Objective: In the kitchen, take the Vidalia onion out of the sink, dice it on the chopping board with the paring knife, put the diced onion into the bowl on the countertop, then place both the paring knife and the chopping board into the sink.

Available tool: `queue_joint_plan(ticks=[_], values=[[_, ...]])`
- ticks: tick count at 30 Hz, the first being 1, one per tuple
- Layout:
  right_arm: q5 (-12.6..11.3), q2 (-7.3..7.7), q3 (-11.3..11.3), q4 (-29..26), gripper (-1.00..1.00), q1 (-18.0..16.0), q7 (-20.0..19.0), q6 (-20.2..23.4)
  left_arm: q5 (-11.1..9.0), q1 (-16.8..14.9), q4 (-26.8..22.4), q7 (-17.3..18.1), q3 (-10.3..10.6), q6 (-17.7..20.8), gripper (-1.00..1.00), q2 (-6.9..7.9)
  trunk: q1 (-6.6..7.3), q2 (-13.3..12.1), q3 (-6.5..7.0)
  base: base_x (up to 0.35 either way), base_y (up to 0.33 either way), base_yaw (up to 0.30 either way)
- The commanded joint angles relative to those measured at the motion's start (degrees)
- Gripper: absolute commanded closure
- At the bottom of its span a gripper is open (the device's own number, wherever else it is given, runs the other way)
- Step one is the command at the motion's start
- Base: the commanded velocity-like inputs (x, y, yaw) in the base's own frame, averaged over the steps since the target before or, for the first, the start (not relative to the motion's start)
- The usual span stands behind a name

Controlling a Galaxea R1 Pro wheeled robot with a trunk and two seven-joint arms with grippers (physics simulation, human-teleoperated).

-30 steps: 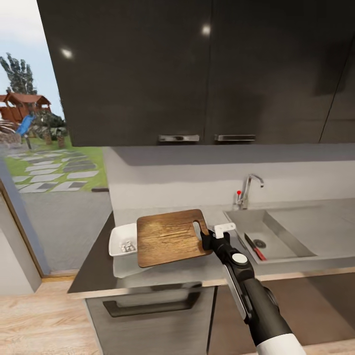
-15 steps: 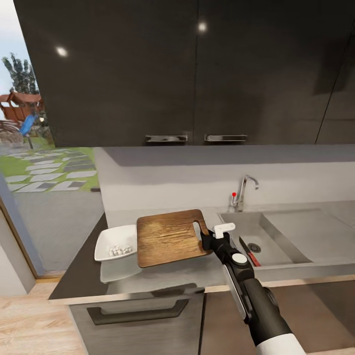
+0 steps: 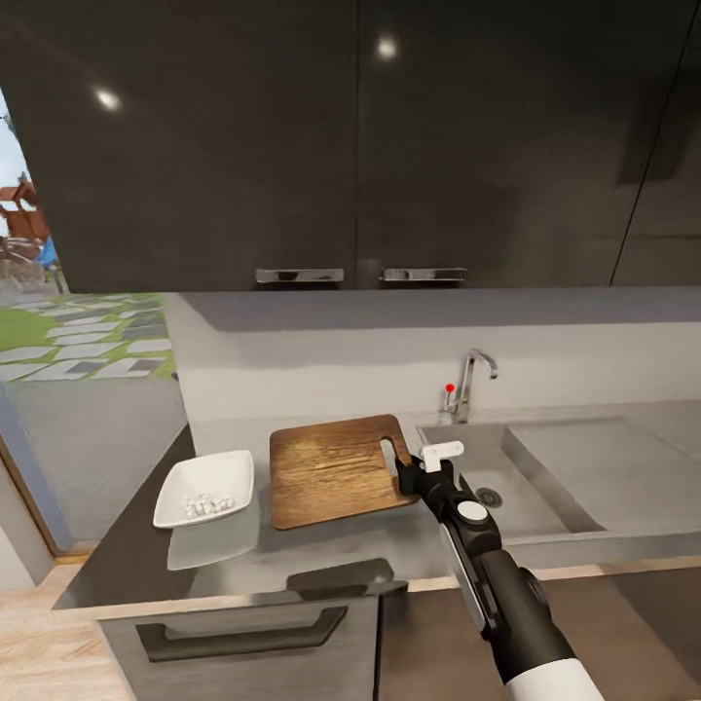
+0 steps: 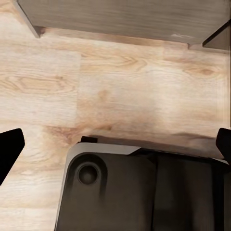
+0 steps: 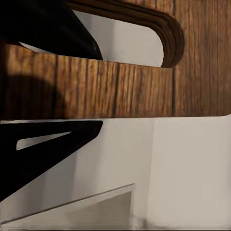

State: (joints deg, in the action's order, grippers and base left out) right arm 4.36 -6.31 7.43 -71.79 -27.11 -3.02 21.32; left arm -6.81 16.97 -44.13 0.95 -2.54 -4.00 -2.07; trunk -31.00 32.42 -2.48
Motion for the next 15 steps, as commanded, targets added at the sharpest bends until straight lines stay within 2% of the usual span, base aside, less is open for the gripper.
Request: queue_joint_plan(ticks=[1,15], values=[[0.5,-0.02,0.0,-0.1,1.00,0.0,-0.3,0.3,-0.5,0.0,-0.1,0.1,-0.1,0.0,-1.00,-0.04,-0.04,0.1,-0.10,0.110,-0.125,0.000],[0.5,-0.16,0.0,0.1,1.00,0.0,-0.3,0.3,-0.5,0.0,-0.1,0.1,-0.1,0.0,-1.00,-0.04,-0.04,0.1,-0.10,0.114,-0.133,0.000]])
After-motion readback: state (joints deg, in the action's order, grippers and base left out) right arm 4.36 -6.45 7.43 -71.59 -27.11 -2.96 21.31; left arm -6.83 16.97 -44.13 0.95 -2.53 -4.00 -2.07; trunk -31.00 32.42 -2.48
